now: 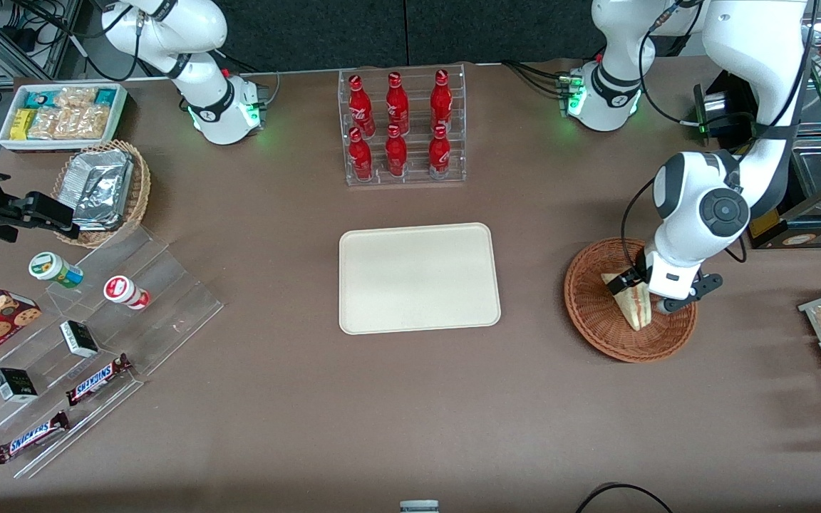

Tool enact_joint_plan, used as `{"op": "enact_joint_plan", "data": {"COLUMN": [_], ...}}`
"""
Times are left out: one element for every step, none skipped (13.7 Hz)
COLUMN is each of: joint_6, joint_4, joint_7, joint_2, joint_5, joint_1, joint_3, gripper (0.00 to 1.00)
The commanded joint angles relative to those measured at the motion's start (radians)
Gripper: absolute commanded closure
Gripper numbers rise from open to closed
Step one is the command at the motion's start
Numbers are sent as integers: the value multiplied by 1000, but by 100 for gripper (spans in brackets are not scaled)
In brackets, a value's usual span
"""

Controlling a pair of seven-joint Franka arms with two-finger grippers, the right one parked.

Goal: Place sandwich from basket to tray
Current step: 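Lower the left gripper and close it on the sandwich's wrapped edge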

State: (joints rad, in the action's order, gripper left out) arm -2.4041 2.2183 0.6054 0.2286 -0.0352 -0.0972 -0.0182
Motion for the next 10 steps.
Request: {"op": "enact_joint_plan", "data": {"joint_6": [-23, -21, -21, -20, -15, -10, -10, -7, 2, 16], "joint_4": [18, 20, 21, 21, 24, 23, 23, 23, 23, 20], "joint_7": [11, 10, 10, 8, 7, 4, 2, 1, 0, 0], "joint_2": [-3, 3, 3, 3, 0, -3, -2, -2, -2, -3], "joint_5": [-15, -17, -17, -17, -18, -19, -19, -25, -41, -55], "joint_1": [1, 1, 1, 1, 1, 1, 1, 1, 1, 1], "joint_3": [1, 1, 1, 3, 3, 3, 3, 3, 3, 3], "gripper": [0, 0, 4, 25, 63, 85, 100, 100, 100, 100]}}
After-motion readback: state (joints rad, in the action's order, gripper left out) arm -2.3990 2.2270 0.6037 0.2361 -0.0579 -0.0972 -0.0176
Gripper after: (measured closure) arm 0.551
